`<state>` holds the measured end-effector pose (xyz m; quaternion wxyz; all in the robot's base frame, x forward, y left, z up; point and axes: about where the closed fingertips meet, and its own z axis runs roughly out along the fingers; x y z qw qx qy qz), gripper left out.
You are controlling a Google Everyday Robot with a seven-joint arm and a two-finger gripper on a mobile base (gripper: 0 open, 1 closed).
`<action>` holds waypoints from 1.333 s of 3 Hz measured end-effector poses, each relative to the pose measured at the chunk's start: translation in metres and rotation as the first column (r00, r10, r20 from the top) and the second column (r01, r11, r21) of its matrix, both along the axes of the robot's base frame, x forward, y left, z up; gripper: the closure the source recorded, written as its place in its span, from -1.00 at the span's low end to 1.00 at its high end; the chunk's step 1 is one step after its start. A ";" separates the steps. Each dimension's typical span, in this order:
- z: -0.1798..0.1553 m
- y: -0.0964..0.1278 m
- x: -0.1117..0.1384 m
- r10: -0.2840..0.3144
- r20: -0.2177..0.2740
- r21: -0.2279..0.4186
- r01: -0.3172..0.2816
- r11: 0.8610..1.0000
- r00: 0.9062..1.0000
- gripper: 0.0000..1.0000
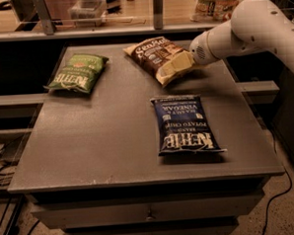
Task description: Pick brown chip bag
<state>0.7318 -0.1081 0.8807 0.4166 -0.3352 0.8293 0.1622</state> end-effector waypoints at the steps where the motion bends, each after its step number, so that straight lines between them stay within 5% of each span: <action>1: -0.007 0.013 0.012 0.032 0.002 0.001 -0.032 0.999 0.999 -0.63; 3: -0.007 0.021 0.016 0.046 0.009 -0.003 -0.046 0.999 0.999 0.30; 4: 0.019 0.021 0.011 0.050 0.065 -0.053 -0.047 0.998 0.997 0.76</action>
Offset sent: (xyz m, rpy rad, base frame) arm 0.0210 0.0195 -0.0079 0.0095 -0.0144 0.0525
